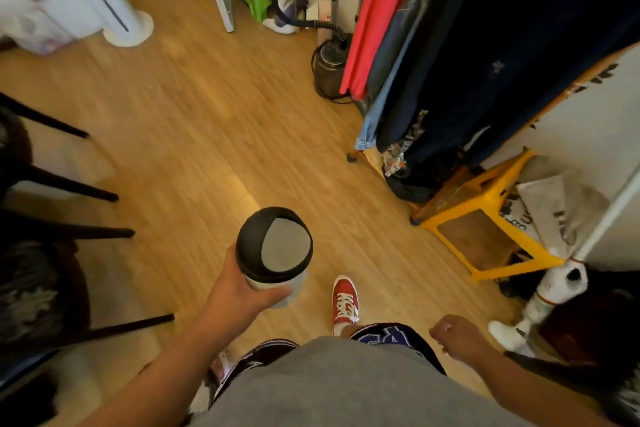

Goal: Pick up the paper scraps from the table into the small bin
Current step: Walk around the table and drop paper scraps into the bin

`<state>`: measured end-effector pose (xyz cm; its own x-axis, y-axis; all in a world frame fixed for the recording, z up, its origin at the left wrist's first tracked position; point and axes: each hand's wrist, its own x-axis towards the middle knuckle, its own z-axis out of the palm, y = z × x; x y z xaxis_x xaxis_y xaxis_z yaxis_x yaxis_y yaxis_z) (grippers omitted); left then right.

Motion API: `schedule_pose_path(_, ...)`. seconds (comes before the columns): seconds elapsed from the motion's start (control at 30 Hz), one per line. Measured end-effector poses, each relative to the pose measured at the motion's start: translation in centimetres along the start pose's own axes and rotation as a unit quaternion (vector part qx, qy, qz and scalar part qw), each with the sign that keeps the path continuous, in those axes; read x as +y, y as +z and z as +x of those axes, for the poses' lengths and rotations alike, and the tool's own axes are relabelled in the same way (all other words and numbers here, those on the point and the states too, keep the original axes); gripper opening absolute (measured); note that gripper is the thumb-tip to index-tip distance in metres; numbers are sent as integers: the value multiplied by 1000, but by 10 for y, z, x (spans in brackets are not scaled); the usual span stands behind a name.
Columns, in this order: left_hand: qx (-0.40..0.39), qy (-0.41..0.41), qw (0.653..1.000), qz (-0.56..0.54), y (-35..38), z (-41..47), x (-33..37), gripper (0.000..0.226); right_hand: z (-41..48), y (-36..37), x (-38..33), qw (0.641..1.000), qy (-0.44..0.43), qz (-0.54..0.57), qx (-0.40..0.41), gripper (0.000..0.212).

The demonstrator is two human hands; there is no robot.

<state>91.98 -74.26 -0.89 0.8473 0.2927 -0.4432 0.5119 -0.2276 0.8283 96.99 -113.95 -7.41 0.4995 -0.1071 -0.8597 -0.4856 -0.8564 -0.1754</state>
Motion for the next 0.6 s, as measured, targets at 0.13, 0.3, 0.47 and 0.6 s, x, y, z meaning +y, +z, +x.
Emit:
schedule_pose_path(0.13, 84, -45, 995, -21, -18, 9, -3, 106, 41, -49, -100, 992, -84, -95, -25, 21)
schedule_pose_path(0.3, 211, -110, 968, -77, -48, -4, -16, 108, 74, -63, -248, 966, -191, -170, -28, 20)
schedule_pose_path(0.47, 292, -198, 928, -119, -73, -7, -42, 103, 92, -33, -385, 930, -277, -231, -68, 15)
schedule_pose_path(0.6, 338, -205, 906, -151, -103, 17, -57, 94, 103, -12, -478, 903, -329, -262, -92, 15)
